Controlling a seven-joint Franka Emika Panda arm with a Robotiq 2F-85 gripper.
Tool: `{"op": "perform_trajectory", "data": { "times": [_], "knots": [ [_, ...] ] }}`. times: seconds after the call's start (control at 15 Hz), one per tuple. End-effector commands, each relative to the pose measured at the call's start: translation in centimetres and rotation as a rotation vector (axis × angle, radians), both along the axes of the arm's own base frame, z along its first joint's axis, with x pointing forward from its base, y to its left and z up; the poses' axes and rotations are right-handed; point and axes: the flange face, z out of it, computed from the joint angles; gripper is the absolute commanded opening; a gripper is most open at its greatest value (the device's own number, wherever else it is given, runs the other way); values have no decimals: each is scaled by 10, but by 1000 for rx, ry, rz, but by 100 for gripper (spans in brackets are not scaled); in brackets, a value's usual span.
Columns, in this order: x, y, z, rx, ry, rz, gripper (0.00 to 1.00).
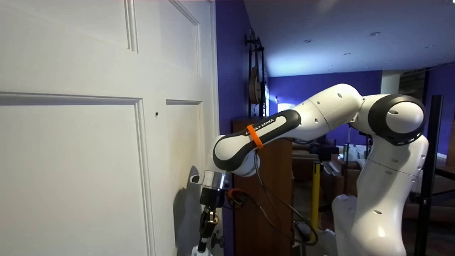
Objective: Shift the hat to the top of the brown object
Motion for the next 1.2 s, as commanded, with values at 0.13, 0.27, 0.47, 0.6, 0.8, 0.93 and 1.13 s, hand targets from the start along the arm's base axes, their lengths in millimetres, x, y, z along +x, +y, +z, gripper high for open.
{"op": "perform_trajectory", "data": {
  "times": [0.13, 0.27, 0.47, 0.6, 0.8, 0.93, 1.13],
  "knots": [
    [-9, -17, 20, -123, 22, 32, 1],
    [-13, -27, 26, -157, 18, -4, 1],
    [-18, -49, 45, -216, -30, -92, 1],
    [-24, -68, 63, -246, -73, -170, 1],
    [-36, -97, 94, -247, -113, -320, 1],
    [-44, -116, 116, -239, -143, -399, 1],
    [-35, -118, 118, -221, -153, -394, 2]
  ]
}}
